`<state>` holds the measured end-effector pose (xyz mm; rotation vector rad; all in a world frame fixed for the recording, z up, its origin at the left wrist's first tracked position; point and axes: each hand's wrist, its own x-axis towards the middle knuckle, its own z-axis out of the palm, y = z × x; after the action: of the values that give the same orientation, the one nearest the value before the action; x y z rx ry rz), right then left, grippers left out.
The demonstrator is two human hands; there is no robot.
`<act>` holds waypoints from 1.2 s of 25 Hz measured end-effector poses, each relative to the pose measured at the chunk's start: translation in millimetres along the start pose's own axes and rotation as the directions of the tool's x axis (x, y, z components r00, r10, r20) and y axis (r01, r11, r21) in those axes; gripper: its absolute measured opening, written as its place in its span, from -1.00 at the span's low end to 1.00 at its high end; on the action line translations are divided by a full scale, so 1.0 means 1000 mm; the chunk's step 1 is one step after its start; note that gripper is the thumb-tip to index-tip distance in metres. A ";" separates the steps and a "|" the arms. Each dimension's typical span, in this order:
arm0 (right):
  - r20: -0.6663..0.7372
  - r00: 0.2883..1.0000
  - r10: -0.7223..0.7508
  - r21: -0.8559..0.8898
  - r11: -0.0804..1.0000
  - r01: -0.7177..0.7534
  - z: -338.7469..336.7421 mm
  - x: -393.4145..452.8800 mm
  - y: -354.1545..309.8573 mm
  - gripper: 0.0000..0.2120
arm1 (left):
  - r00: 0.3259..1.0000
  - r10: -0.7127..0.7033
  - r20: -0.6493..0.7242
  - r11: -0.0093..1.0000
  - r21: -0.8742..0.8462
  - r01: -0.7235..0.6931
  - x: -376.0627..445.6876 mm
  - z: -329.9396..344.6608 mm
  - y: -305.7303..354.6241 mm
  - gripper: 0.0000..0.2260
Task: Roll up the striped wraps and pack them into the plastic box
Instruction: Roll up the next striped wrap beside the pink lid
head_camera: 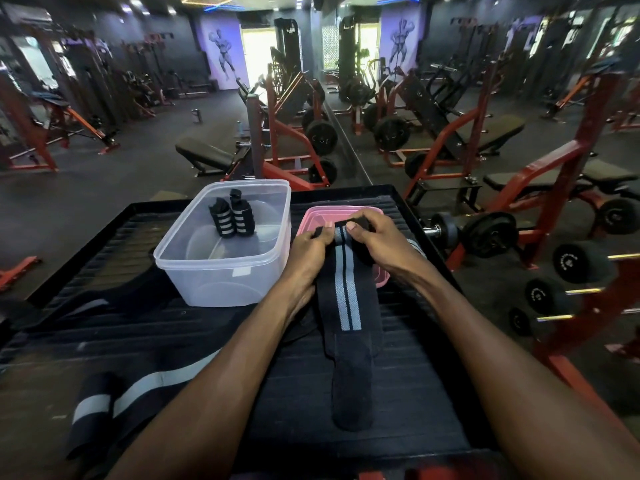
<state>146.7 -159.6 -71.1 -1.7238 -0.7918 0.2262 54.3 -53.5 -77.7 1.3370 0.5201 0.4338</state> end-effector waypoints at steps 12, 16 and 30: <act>0.046 0.996 0.080 -0.050 0.996 -0.078 0.004 -0.008 -0.002 -0.81 | 0.999 0.049 0.001 0.990 0.136 -0.049 0.004 0.001 -0.006 -0.71; 0.062 0.996 0.058 -0.031 0.998 -0.057 0.004 -0.005 0.002 -0.84 | 0.992 0.116 -0.048 0.978 0.180 -0.105 0.007 -0.003 -0.009 -0.82; 0.033 0.996 0.084 0.247 0.965 -0.090 -0.005 0.000 0.002 -0.84 | 1.000 0.023 0.002 0.982 -0.189 -0.022 0.003 -0.001 0.000 -0.85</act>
<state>150.3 -163.4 -71.8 -1.5221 -0.6739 0.3890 55.8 -51.0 -77.9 1.1613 0.4491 0.4865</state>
